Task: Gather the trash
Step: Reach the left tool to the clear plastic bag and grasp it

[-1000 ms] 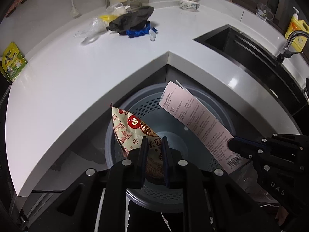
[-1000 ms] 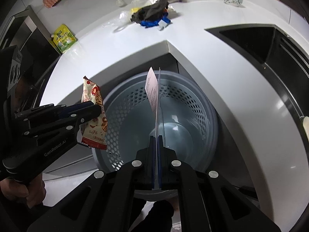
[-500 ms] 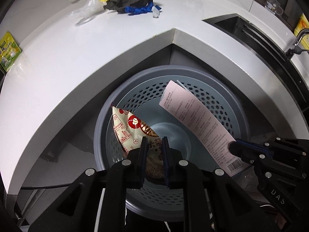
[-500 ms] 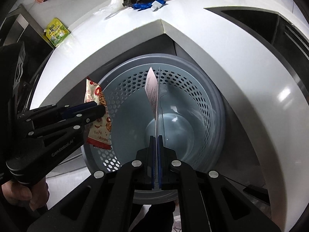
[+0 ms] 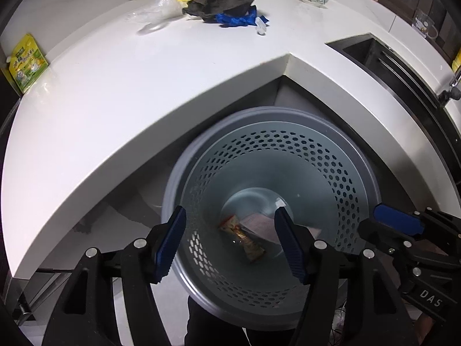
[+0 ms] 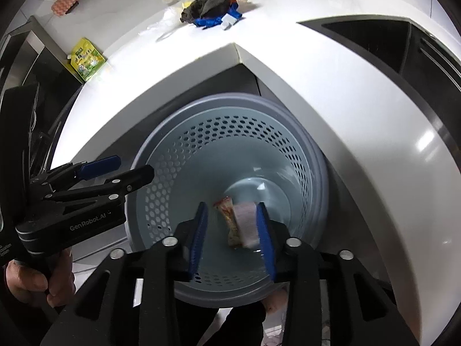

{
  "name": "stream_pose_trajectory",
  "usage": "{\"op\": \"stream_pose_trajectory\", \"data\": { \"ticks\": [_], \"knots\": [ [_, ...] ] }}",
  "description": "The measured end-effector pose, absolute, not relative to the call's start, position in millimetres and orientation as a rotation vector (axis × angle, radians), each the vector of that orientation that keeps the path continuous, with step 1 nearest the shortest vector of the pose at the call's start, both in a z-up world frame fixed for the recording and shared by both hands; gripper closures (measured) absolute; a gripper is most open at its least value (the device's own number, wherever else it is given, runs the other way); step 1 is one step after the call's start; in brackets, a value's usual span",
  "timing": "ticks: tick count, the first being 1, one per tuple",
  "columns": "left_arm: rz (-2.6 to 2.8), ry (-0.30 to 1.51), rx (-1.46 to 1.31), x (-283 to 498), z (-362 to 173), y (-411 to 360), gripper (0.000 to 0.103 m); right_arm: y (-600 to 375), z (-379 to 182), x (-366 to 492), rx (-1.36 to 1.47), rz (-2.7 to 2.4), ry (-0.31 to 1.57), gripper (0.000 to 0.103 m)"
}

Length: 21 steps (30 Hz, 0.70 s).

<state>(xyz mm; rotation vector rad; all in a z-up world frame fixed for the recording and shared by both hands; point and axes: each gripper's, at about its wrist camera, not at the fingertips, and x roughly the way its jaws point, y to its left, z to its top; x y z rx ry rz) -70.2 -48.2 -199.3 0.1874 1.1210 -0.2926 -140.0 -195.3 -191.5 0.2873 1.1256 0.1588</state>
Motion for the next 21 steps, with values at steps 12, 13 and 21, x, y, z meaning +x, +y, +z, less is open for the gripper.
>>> {"op": "stream_pose_trajectory", "data": {
  "ticks": [12,13,21],
  "knots": [
    [-0.231,0.992,0.141,-54,-140,-24,0.02,-194,-139,-128,0.21,0.09,0.932,0.038],
    [-0.227,0.979,0.136,-50,-134,-22,0.019,-193,-135,-125,0.211,0.085,0.917,0.037],
    [-0.208,0.862,0.089,-11,-89,1,0.008,-186,-102,-88,0.222,0.04,0.824,0.032]
  ]
}}
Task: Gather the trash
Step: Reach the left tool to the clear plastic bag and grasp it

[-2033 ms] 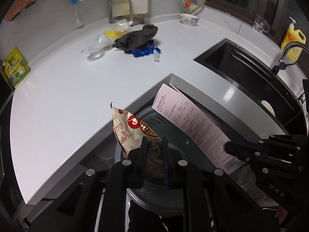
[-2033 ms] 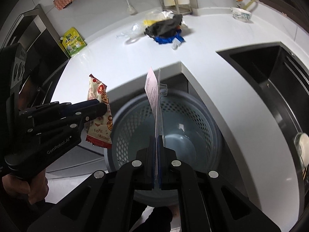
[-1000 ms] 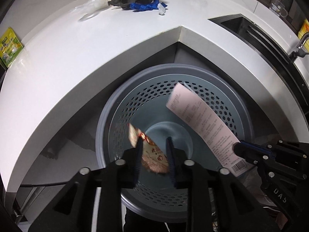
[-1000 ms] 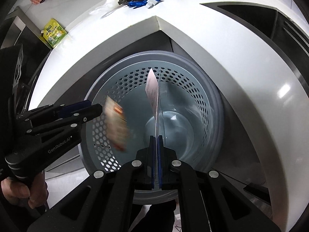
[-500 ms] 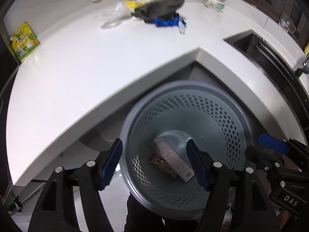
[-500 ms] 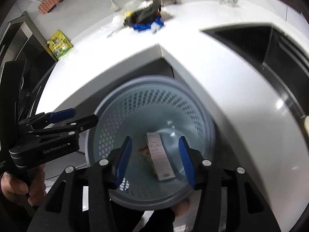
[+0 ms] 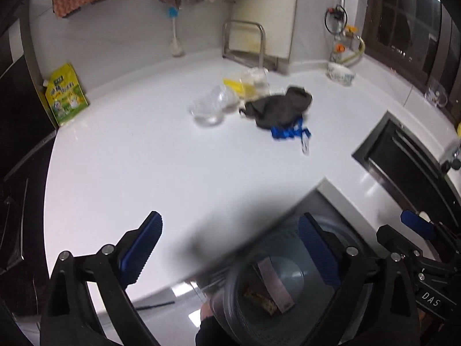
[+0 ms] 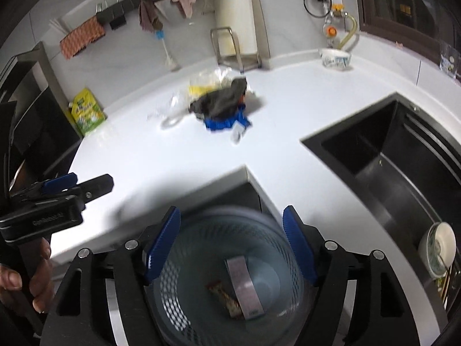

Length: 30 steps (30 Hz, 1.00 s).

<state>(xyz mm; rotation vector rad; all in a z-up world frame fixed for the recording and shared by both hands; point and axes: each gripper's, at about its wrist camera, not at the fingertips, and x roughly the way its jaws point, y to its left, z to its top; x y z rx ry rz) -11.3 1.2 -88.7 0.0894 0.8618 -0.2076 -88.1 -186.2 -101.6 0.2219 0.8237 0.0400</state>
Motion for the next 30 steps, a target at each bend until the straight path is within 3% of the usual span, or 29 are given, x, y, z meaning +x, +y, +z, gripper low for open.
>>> {"op": "stream_pose_trajectory", "data": {
  "ticks": [12,30],
  "knots": [
    [-0.284,0.75,0.125,85,-60,23,0.006,-170,-81,-16,0.186,-0.079,0.786,0.027],
    [-0.454,0.821,0.188,207,-103,10,0.006,-179,-128,79,0.336,-0.249,0.838,0.027]
  ]
}}
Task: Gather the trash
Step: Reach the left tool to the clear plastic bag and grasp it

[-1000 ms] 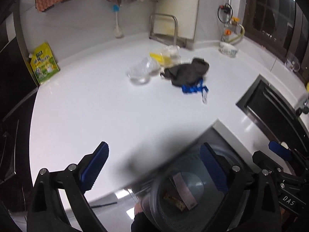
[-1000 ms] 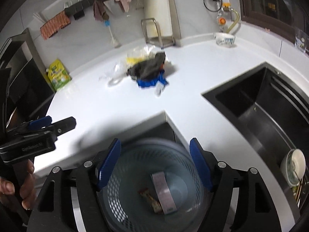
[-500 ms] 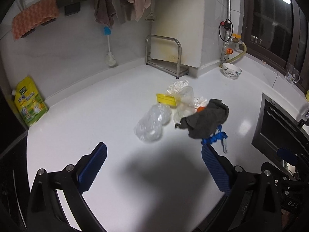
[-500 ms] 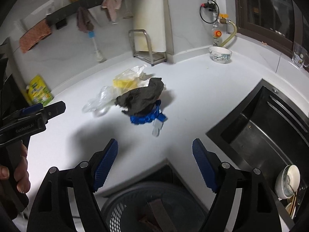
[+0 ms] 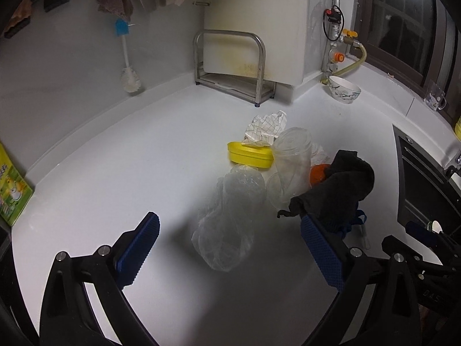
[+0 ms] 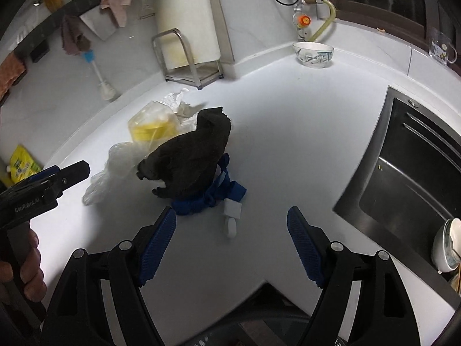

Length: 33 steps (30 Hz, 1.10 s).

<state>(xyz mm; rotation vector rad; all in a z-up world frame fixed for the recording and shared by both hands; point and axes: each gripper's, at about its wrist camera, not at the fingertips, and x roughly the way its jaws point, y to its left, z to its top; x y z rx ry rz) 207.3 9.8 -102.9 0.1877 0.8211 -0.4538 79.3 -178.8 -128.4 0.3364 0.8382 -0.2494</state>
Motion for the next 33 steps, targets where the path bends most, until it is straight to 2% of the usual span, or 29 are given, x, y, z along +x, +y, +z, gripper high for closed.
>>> {"op": "stream_pose_trajectory", "data": {
  "ticks": [23,28,30,32,33],
  "knots": [
    [-0.512,0.864,0.211,240,-150,-8,0.006,-181,-169,124,0.152,-0.338,0.919,0.028],
    [-0.506,0.852,0.219,242,-155,-11,0.008,-182,-172,129,0.148,-0.319,0.925,0.037],
    [-0.505,0.847,0.221,244,-156,-12,0.01,-182,-172,130,0.147,-0.31,0.925,0.041],
    [-0.5,0.839,0.227,245,-158,-13,0.026,-181,-173,131,0.145,-0.297,0.928,0.049],
    [-0.503,0.846,0.233,246,-160,-15,0.03,-181,-173,131,0.148,-0.291,0.927,0.053]
  ]
}}
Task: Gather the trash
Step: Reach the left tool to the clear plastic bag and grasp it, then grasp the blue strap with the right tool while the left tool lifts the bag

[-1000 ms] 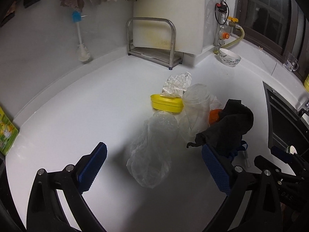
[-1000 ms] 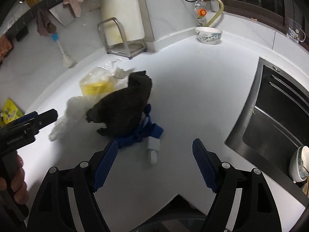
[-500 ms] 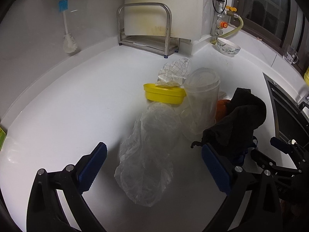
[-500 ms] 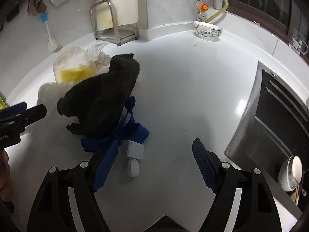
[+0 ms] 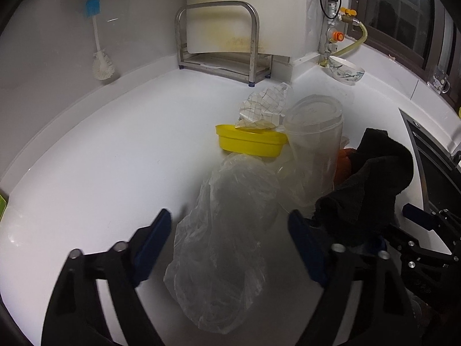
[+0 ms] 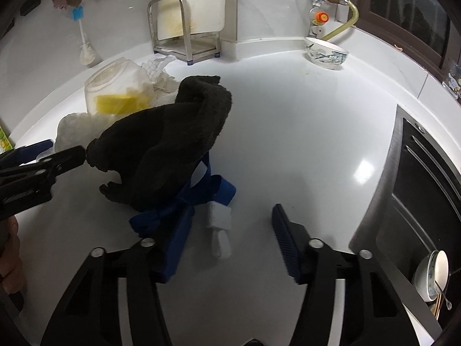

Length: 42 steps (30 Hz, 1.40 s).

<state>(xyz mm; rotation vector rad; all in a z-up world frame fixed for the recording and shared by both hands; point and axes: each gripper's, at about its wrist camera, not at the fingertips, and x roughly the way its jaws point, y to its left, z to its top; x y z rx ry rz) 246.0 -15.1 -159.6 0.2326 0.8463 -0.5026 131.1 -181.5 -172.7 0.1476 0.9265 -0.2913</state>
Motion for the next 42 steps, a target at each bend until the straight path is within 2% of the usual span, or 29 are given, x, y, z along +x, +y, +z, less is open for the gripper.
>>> {"op": "stream_pose_trajectory", "data": {
  "ticks": [1,2,3,4,5,6,7,11,12,30,42],
  "knots": [
    [-0.505,0.854,0.235,247,-161,-16,0.038,-181,-172,131,0.147,-0.288,0.926,0.055],
    [-0.507,0.864,0.235,249,-162,-17,0.046,-181,-172,132,0.145,-0.283,0.926,0.059],
    [-0.51,0.871,0.233,250,-163,-17,0.05,-180,-172,132,0.144,-0.277,0.925,0.065],
    [-0.516,0.88,0.228,251,-164,-18,0.059,-180,-172,133,0.143,-0.273,0.925,0.068],
    [-0.518,0.884,0.228,251,-165,-18,0.069,-179,-171,132,0.142,-0.269,0.924,0.076],
    [-0.52,0.89,0.23,251,-165,-18,0.073,-179,-171,132,0.142,-0.264,0.924,0.084],
    [-0.52,0.893,0.23,251,-166,-17,0.077,-178,-171,132,0.142,-0.261,0.924,0.088],
    [-0.517,0.902,0.22,248,-164,-14,0.088,-178,-169,127,0.166,-0.256,0.908,0.092],
    [-0.514,0.903,0.218,247,-163,-13,0.089,-179,-168,126,0.172,-0.258,0.905,0.096],
    [-0.465,0.879,0.152,207,-122,20,0.092,-170,-142,96,0.19,-0.216,0.857,0.096],
    [-0.447,0.891,0.148,155,-114,27,0.092,-160,-119,63,0.162,-0.145,0.828,0.096]
  ]
}}
